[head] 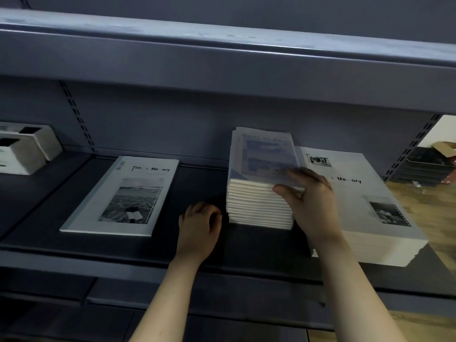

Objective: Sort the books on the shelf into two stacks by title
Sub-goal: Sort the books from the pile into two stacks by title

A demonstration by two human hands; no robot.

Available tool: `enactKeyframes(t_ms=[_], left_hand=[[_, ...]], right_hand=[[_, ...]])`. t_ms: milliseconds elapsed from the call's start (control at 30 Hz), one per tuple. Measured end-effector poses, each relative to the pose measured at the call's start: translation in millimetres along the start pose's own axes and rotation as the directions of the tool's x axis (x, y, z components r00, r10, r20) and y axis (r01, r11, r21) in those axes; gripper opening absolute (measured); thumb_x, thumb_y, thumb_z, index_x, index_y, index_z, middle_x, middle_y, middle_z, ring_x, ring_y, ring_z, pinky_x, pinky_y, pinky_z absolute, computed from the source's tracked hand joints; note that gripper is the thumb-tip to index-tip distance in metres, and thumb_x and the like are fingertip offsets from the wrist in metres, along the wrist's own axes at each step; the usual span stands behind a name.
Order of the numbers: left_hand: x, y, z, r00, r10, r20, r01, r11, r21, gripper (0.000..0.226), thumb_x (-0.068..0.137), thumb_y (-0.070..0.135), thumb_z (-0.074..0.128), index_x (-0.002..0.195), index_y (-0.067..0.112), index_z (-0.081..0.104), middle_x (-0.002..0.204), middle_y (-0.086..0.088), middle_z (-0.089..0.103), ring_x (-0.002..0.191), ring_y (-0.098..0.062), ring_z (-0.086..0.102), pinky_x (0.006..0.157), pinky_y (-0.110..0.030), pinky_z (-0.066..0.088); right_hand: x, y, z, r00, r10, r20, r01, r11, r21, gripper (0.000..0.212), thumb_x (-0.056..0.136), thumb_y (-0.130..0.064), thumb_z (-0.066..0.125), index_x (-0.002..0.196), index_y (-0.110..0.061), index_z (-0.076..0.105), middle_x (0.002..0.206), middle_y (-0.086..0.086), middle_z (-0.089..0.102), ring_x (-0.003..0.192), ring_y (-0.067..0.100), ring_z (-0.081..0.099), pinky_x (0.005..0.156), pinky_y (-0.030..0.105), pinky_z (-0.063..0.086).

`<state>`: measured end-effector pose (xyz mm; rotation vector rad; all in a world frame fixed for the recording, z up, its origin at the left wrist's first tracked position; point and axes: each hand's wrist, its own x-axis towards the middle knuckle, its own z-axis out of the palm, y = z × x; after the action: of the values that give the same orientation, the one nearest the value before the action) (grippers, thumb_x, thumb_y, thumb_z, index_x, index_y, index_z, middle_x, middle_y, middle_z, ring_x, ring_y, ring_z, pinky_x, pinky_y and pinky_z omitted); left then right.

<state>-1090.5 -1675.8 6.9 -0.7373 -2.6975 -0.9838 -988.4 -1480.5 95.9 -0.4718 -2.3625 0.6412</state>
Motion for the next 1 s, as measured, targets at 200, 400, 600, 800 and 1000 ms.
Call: enactKeyframes(t_ms=[200, 400, 600, 800, 1000], left_hand=[[0.5, -0.2, 0.2, 1.000, 0.005, -0.001, -0.005, 1.000, 0.008, 0.012, 0.092, 0.029, 0.053, 0.098, 0.024, 0.063, 0.106, 0.004, 0.057, 0.104, -0.018, 0.048, 0.085, -0.033, 0.030], [0.0, 0.5, 0.0, 1.000, 0.001, -0.005, -0.001, 1.000, 0.011, 0.012, 0.091, 0.028, 0.054, 0.098, 0.023, 0.063, 0.106, 0.004, 0.057, 0.104, -0.018, 0.048, 0.083, -0.031, 0.027], [-1.5, 0.1, -2.4, 0.999, -0.004, 0.032, 0.005, 0.999, -0.037, 0.013, 0.092, 0.025, 0.052, 0.099, 0.024, 0.063, 0.107, 0.004, 0.059, 0.105, -0.018, 0.048, 0.086, -0.032, 0.030], [-1.1, -7.0, -15.4, 0.999, 0.002, 0.037, 0.004, 0.989, -0.148, 0.014, 0.091, 0.023, 0.055, 0.101, 0.024, 0.064, 0.102, 0.004, 0.062, 0.101, -0.017, 0.053, 0.091, -0.041, 0.045], [4.5, -24.6, -43.1, 0.999, -0.023, -0.043, 0.022, 0.999, -0.035, 0.022, 0.090, 0.023, 0.056, 0.109, 0.019, 0.065, 0.108, -0.003, 0.063, 0.104, -0.024, 0.056, 0.091, -0.042, 0.046]], right_hand=[[2.8, -0.8, 2.8, 1.000, 0.015, 0.023, -0.015, 1.000, 0.003, 0.048, 0.084, -0.031, 0.070, 0.127, -0.011, 0.061, 0.133, 0.011, 0.057, 0.125, 0.028, 0.051, 0.106, 0.035, 0.037], [-0.4, -1.3, 2.7, 0.999, 0.014, 0.051, -0.015, 1.000, 0.009, 0.049, 0.088, -0.033, 0.065, 0.131, -0.012, 0.057, 0.137, 0.009, 0.054, 0.129, 0.025, 0.047, 0.106, 0.027, 0.031], [-4.8, -2.4, 4.9, 1.000, -0.017, 0.020, 0.018, 0.997, -0.070, 0.041, 0.088, -0.031, 0.065, 0.125, -0.016, 0.060, 0.133, 0.010, 0.055, 0.128, 0.031, 0.043, 0.100, 0.025, 0.026], [-14.2, -4.9, 1.5, 0.979, -0.104, -0.175, 0.083, 0.989, -0.122, 0.017, 0.077, -0.014, 0.075, 0.094, -0.016, 0.073, 0.105, 0.008, 0.060, 0.103, 0.034, 0.052, 0.085, 0.014, 0.022], [-29.6, -28.7, 2.6, 0.979, -0.183, -0.088, 0.183, 0.983, -0.004, 0.013, 0.079, -0.006, 0.070, 0.083, -0.018, 0.070, 0.077, -0.010, 0.062, 0.064, 0.006, 0.054, 0.061, 0.015, 0.041]])
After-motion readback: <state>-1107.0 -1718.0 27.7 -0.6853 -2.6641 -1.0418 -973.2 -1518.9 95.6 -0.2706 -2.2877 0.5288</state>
